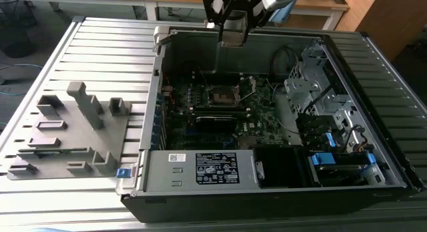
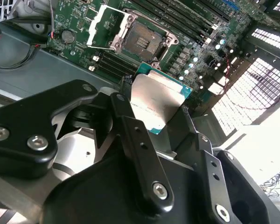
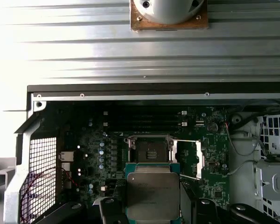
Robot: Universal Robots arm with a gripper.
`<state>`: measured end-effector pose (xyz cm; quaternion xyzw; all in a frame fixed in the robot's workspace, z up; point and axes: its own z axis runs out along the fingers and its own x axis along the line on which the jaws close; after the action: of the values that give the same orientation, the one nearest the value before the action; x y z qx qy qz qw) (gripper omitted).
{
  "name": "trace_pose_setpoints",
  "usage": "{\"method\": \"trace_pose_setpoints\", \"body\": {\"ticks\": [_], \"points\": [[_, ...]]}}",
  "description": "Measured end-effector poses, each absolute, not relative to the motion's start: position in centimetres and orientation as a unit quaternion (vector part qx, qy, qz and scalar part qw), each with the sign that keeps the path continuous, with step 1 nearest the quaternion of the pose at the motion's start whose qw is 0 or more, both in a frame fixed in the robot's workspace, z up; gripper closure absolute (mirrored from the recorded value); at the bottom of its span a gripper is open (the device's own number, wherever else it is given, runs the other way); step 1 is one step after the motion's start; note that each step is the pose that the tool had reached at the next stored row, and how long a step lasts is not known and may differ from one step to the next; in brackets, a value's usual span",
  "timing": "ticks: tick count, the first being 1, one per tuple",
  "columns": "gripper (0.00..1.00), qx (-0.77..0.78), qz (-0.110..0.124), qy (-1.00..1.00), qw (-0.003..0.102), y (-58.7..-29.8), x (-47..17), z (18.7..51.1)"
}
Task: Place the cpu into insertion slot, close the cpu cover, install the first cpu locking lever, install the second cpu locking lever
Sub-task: 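Place the cpu into insertion slot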
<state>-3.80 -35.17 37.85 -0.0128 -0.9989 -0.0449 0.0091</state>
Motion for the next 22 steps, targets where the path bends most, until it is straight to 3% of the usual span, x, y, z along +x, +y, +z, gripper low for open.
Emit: {"method": "trace_pose_setpoints", "body": {"ticks": [22], "points": [[0.46,-0.013,-0.045,-0.999,0.009,-35.17,-3.80,37.32]]}}
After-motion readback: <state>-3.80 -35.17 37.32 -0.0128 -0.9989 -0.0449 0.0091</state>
